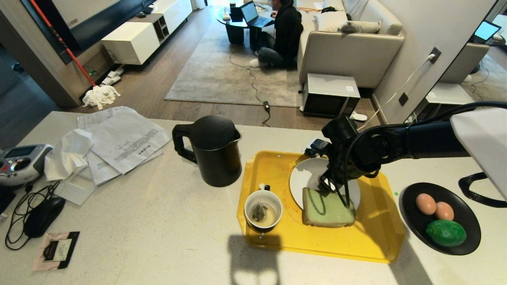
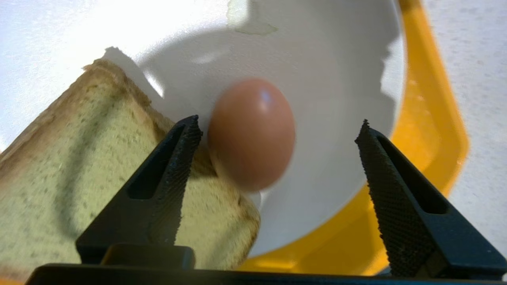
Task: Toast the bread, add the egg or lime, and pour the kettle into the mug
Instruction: Put the egg in the bowl, then pick up the kettle
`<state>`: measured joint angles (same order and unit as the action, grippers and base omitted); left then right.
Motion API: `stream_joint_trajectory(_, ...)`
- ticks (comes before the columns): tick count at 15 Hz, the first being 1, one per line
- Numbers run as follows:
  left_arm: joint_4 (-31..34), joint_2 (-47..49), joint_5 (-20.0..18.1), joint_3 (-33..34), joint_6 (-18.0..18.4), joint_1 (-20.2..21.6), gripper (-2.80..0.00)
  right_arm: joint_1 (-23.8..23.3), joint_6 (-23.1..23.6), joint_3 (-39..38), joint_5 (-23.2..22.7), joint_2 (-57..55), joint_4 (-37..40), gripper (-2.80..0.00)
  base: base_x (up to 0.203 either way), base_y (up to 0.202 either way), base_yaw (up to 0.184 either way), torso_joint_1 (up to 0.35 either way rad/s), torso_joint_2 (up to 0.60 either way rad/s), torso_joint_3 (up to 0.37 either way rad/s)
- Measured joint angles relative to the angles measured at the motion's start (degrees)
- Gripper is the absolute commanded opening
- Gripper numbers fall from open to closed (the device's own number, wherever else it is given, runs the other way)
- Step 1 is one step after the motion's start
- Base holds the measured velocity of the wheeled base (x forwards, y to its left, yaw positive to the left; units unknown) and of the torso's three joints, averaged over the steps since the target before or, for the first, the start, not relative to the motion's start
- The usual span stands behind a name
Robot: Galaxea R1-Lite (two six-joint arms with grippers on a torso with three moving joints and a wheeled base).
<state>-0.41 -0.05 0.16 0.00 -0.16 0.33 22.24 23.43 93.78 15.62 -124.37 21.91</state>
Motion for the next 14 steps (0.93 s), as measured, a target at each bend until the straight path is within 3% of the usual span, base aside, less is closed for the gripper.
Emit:
stream_joint_trajectory(9, 0.0, 0.0, 0.0, 0.0, 0.0, 0.0, -2.80, -0.6, -6.7, -7.3, -1.7, 16.6, -0.1, 0.00, 0.000, 0.000, 0.000, 0.000, 0.00, 0.000)
stream_joint_trajectory(10, 0.0, 0.0, 0.0, 0.0, 0.0, 0.0, -2.80, -1.1, -8.4, -8.0, -1.9, 19.2, -0.1, -2.80, 0.000, 0.000, 0.000, 0.000, 0.00, 0.000)
stream_joint_trajectory(14, 0.0, 0.0, 0.0, 0.0, 0.0, 0.0, -2.80, -8.4, -12.1, -11.6, -7.4, 31.8, -0.1, -2.80, 0.000, 0.000, 0.000, 0.000, 0.00, 0.000)
